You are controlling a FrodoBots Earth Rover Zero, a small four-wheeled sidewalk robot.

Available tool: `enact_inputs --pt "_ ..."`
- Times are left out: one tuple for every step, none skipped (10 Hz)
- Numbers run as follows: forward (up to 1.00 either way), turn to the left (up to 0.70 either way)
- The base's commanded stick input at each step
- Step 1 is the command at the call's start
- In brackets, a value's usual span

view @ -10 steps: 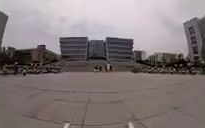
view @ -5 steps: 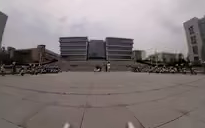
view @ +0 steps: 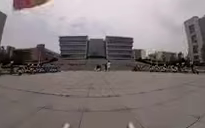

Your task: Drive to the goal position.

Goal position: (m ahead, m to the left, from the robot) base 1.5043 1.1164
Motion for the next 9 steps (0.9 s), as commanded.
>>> enact_inputs --pt "0.5 0.0" --pt "0.5 0.0" --pt "0.5 0.0" --pt "0.5 0.0" --pt "0.5 0.0" --pt "0.5 0.0" --pt "0.5 0.0" --pt "0.5 0.0" --pt "0.5 0.0"
